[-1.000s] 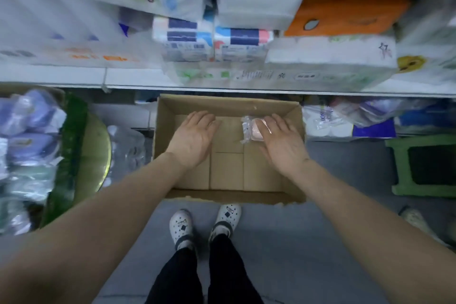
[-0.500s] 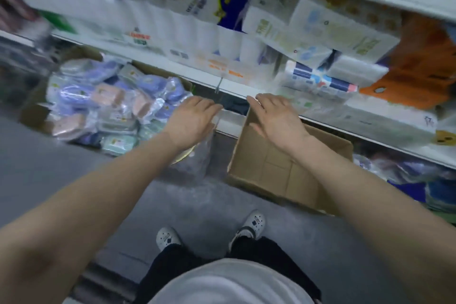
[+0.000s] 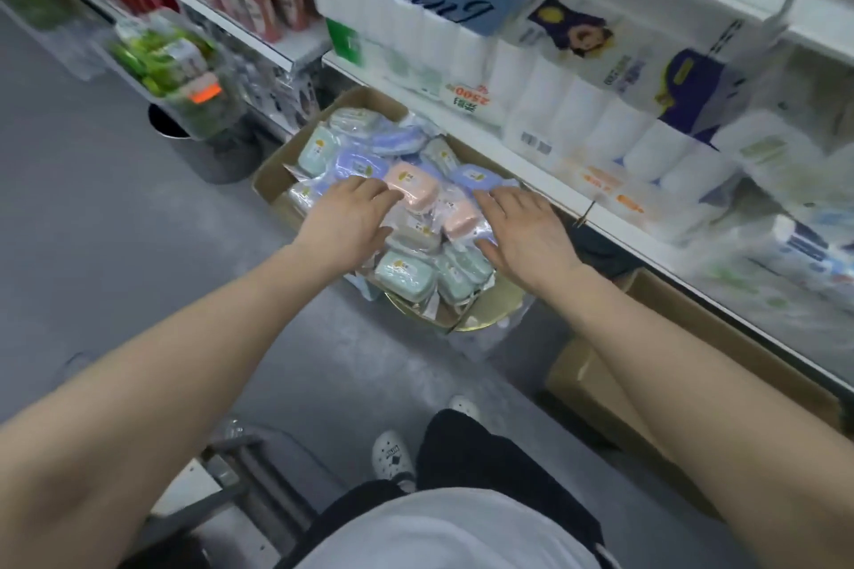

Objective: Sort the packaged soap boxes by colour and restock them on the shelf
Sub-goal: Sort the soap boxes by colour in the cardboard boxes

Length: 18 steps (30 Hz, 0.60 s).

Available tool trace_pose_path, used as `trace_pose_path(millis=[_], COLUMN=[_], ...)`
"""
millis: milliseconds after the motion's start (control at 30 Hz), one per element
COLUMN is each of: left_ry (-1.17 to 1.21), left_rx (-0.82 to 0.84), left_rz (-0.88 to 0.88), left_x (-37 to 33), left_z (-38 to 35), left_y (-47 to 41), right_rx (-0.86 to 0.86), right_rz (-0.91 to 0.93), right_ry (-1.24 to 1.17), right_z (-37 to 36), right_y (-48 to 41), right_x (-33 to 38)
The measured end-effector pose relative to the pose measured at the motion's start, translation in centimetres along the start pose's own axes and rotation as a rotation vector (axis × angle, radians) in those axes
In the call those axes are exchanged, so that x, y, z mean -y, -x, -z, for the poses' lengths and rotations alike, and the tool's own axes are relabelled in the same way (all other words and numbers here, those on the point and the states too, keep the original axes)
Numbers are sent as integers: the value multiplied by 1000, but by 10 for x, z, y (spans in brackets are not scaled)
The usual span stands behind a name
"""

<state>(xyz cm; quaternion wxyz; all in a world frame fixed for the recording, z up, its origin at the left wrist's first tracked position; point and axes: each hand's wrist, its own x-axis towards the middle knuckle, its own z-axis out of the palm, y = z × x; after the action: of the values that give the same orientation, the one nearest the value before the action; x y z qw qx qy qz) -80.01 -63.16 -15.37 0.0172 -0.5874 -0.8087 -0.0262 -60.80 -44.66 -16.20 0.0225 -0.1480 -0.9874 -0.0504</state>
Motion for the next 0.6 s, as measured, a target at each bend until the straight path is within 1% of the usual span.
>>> trace_pose_path(millis=[233, 433, 600], left_ry=[96, 177, 202], left_rx=[91, 231, 399], left_rz=[171, 312, 312], left_x=[88, 159, 198], left_z=[-49, -101, -145], left_y=[-2, -29, -58], right_rx=[125, 279, 389], right_rz=[10, -36, -121], right_ry=[-47, -99, -141], right_z=[-51, -108, -143], right_y=[-89, -177, -234], right_x=[35, 34, 23])
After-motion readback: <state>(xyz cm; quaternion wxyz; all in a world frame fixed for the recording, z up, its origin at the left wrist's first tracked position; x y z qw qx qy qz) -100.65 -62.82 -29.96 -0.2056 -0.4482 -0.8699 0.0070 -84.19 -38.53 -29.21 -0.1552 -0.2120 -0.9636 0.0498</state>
